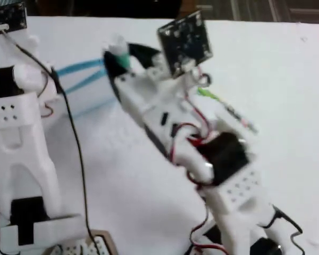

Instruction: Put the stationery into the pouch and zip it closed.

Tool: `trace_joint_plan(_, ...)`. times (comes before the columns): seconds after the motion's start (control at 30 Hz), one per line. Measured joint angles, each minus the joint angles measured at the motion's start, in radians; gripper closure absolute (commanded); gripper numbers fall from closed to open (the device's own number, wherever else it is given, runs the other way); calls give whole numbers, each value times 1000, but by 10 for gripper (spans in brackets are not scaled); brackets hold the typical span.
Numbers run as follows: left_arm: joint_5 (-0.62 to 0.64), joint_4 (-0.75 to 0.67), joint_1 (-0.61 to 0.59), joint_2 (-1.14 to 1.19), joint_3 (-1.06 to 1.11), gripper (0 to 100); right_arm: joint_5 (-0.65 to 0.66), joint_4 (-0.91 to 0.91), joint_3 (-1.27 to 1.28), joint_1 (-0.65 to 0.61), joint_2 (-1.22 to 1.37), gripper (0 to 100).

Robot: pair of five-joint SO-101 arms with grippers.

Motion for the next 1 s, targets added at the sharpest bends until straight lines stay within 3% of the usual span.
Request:
trace_joint_plan(0.2,0,0,0,0,0,979,-8,-677,399,-54,-35,981)
trace_joint_plan(0.3,0,0,0,0,0,979,2,-872,514,-57,-35,981)
trace_joint_plan(0.7,0,0,0,0,0,979,9,-1100,560,-68,132,981)
trace_joint_plan(1.0,0,0,0,0,0,979,9,-1117,580,-78,222,981)
